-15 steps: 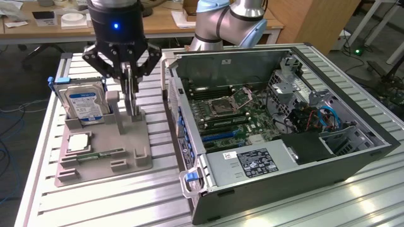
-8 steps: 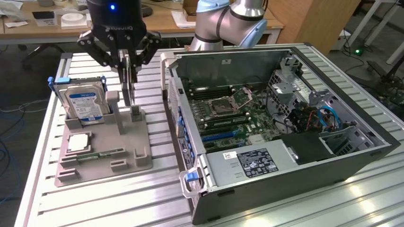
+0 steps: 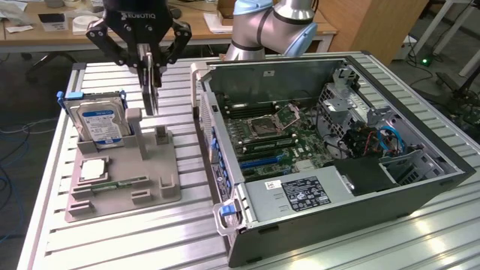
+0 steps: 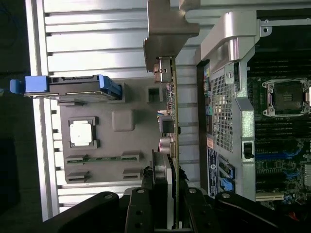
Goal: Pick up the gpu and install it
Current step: 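Pick up the gpu and move the gpu toward the slot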
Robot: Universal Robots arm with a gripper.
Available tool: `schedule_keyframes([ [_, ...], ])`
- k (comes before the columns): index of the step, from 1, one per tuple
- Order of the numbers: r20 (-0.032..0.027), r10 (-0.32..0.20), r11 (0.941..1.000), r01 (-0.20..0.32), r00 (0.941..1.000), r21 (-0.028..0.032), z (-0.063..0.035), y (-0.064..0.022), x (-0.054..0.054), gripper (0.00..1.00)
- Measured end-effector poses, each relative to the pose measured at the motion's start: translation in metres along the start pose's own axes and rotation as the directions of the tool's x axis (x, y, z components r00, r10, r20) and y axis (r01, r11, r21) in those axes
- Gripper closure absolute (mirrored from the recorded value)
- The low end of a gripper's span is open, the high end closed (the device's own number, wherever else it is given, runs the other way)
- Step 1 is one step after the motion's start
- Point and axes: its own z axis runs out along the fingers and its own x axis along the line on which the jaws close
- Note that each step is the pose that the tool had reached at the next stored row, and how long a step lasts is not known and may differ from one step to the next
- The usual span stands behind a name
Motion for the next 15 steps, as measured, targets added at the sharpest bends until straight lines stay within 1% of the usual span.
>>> schedule_keyframes([
  [3,-0.0001,0.0,1.0,0.0,1.0,0.0001,-0.0073,0.0002,0.0,0.72],
  [5,0.0,0.0,1.0,0.0,1.0,-0.0001,-0.0101,0.0003,0.0,0.72],
  [12,-0.0001,0.0,1.0,0.0,1.0,0.0,-0.0104,0.0003,0.0,0.72],
  [15,-0.0001,0.0,1.0,0.0,1.0,0.0,-0.0104,0.0005,-0.0025,0.72],
])
